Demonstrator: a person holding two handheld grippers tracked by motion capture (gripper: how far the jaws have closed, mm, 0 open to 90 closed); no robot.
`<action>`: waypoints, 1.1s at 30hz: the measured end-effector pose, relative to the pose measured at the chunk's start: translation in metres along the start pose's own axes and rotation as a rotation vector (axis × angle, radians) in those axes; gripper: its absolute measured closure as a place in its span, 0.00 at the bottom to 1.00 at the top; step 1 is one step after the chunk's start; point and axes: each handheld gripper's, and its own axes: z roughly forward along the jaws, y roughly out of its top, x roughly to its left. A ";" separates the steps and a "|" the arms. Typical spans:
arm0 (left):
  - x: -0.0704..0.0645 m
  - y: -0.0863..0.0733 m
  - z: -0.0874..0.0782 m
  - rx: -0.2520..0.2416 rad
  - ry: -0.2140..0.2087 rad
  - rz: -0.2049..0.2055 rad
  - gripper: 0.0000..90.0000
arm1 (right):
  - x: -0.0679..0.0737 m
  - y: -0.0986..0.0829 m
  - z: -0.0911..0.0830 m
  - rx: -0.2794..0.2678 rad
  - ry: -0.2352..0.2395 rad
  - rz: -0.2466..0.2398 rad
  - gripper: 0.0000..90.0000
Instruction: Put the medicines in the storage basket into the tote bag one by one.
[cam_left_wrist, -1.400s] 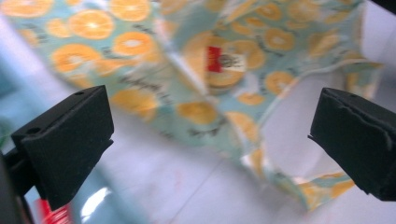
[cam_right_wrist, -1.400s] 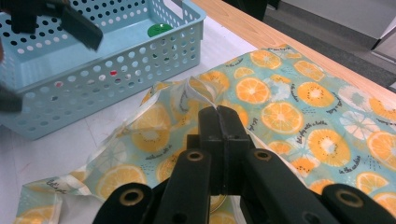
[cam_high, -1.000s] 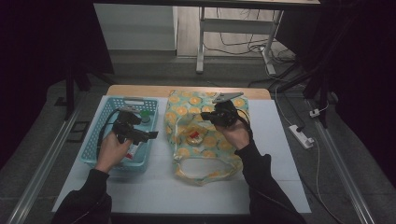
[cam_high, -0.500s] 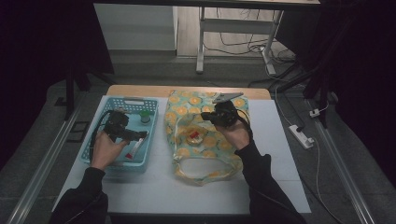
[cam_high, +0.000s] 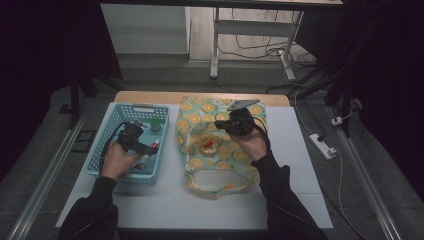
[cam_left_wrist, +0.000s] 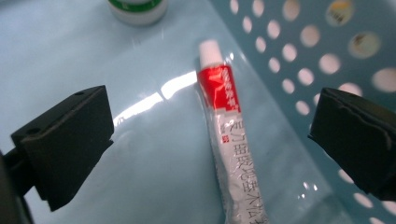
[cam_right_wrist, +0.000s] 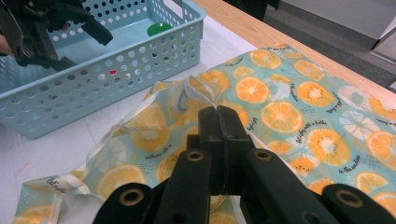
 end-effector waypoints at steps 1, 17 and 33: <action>-0.001 0.000 0.001 0.009 0.002 0.001 0.00 | 0.000 0.000 0.000 0.000 0.000 0.000 1.00; -0.009 0.001 0.013 0.127 0.012 0.053 0.39 | 0.000 0.000 0.001 0.005 0.003 -0.003 1.00; -0.007 0.000 0.010 0.111 -0.036 0.030 0.75 | 0.000 -0.001 0.001 0.007 0.004 -0.003 1.00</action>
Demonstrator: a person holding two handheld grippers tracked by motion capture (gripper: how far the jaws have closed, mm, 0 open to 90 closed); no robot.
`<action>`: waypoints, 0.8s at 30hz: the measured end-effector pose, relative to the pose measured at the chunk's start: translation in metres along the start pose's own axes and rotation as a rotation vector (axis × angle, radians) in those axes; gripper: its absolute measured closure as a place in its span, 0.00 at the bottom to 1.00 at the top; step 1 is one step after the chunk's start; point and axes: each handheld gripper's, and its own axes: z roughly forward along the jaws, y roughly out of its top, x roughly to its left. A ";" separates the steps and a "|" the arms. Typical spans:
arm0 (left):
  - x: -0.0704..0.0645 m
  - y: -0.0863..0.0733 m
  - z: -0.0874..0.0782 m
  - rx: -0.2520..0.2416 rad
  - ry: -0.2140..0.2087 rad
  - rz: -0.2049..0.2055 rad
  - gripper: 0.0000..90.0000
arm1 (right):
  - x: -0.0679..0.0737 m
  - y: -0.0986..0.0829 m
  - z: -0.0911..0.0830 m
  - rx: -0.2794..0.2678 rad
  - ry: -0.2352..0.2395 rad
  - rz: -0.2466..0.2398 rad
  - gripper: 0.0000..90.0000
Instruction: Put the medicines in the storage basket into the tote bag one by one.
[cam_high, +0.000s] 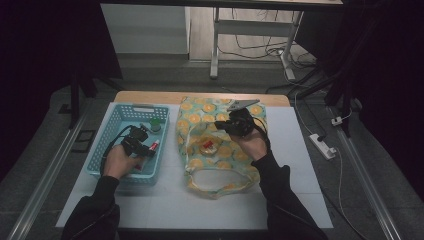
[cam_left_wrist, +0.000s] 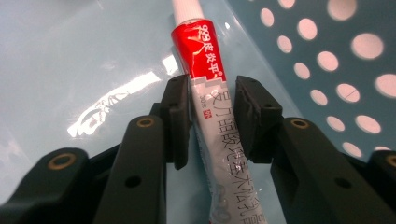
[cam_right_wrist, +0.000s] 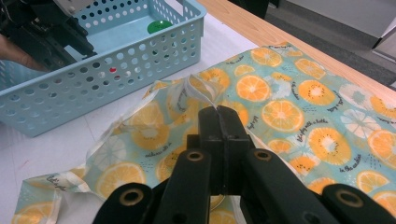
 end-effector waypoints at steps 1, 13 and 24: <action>0.000 0.000 0.000 0.000 0.000 -0.003 0.76 | 0.000 0.000 0.000 0.001 0.000 0.001 1.00; -0.003 0.002 -0.001 0.015 0.021 -0.035 0.80 | 0.000 0.000 -0.001 -0.002 -0.002 0.000 1.00; -0.002 0.001 -0.018 -0.092 0.013 -0.060 0.81 | -0.001 0.000 -0.001 -0.005 -0.002 0.001 1.00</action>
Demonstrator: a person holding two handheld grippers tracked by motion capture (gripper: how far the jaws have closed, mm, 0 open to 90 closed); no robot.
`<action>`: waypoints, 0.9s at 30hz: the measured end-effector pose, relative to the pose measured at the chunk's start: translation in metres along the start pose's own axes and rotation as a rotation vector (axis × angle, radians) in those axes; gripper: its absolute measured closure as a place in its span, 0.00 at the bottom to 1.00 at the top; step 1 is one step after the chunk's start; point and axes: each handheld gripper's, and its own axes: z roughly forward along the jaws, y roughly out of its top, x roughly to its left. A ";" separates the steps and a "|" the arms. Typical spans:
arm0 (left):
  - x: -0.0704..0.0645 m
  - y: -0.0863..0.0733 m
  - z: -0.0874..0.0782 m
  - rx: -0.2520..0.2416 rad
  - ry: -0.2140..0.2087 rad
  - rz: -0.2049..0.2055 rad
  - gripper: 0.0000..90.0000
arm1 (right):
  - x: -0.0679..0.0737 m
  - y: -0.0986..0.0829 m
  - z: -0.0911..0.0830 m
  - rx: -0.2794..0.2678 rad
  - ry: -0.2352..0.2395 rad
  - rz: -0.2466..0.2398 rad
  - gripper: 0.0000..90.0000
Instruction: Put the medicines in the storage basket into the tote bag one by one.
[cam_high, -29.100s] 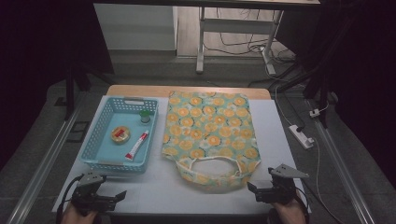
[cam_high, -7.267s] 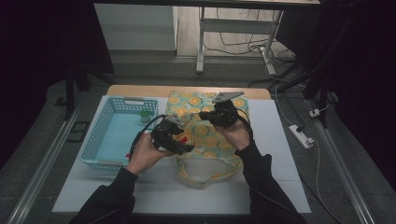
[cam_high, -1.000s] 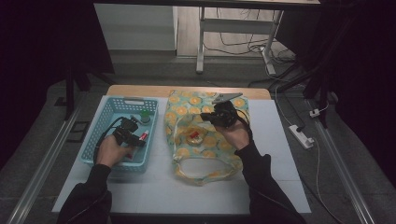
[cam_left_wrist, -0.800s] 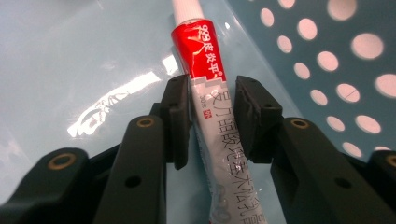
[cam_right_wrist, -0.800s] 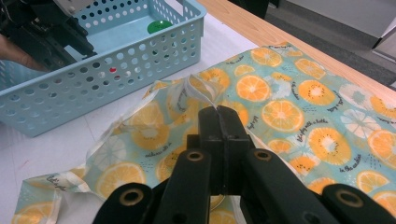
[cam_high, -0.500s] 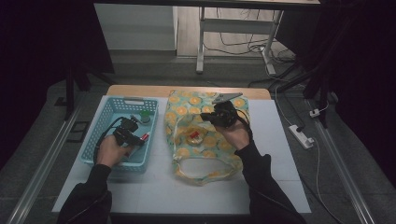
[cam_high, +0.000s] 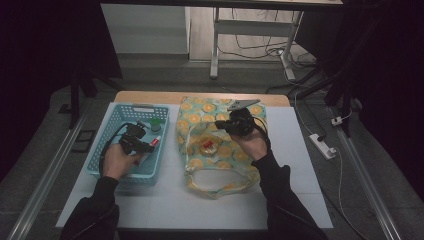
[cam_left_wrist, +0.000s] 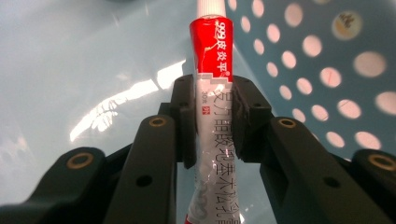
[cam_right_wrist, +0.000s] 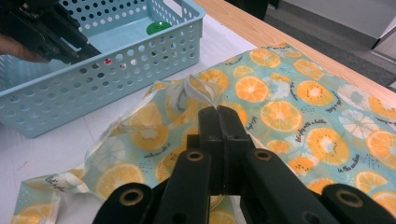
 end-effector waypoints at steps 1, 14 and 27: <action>0.000 0.000 -0.002 -0.010 0.001 0.000 0.81 | 0.000 0.000 0.000 -0.001 0.000 0.000 1.00; 0.004 0.005 -0.037 -0.118 0.001 0.019 0.81 | 0.000 0.000 -0.001 -0.007 0.000 -0.002 1.00; -0.013 0.008 -0.064 -0.178 -0.051 0.038 0.81 | 0.001 0.001 -0.002 -0.017 0.002 -0.005 1.00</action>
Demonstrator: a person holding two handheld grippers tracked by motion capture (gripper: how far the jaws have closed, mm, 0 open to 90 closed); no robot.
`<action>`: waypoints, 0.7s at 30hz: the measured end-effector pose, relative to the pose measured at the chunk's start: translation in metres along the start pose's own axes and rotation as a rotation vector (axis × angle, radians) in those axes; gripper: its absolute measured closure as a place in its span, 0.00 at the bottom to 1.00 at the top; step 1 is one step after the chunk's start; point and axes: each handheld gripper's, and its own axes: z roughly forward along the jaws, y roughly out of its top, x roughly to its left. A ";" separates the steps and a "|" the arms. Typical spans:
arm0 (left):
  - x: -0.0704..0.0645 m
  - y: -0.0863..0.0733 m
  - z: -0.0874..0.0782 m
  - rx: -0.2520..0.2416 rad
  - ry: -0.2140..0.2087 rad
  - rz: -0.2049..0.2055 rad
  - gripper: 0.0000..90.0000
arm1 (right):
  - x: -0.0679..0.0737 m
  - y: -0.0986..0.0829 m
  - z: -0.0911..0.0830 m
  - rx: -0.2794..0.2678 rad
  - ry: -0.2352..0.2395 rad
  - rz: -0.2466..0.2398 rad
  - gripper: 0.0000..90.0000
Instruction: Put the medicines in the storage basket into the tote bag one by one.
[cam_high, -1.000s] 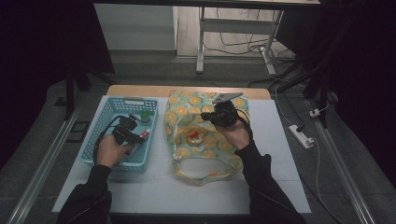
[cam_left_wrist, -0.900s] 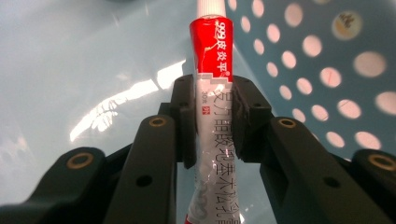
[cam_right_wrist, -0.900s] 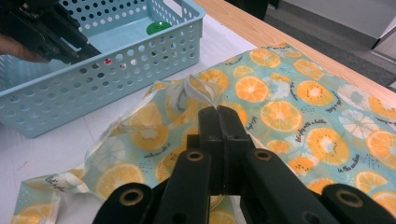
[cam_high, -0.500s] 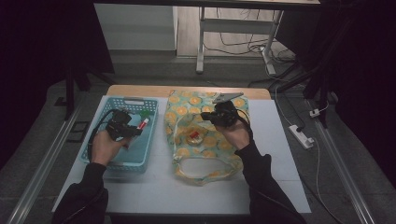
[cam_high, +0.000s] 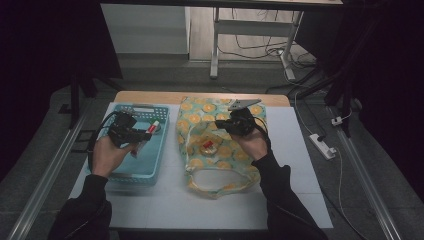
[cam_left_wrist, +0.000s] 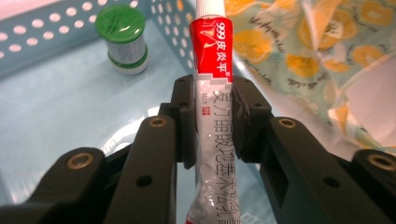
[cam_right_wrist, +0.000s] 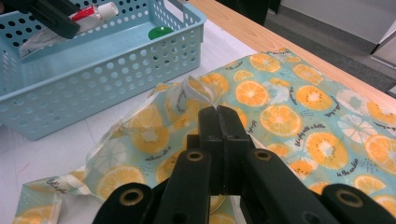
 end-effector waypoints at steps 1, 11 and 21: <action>-0.003 0.001 -0.001 -0.001 -0.006 0.005 0.81 | 0.000 0.000 0.000 -0.001 0.000 0.000 1.00; -0.037 0.012 0.005 0.013 -0.089 0.067 0.81 | 0.000 0.000 -0.001 -0.006 0.006 0.003 1.00; -0.072 0.021 0.025 0.053 -0.157 0.155 0.81 | 0.001 0.001 -0.001 -0.005 0.007 0.000 1.00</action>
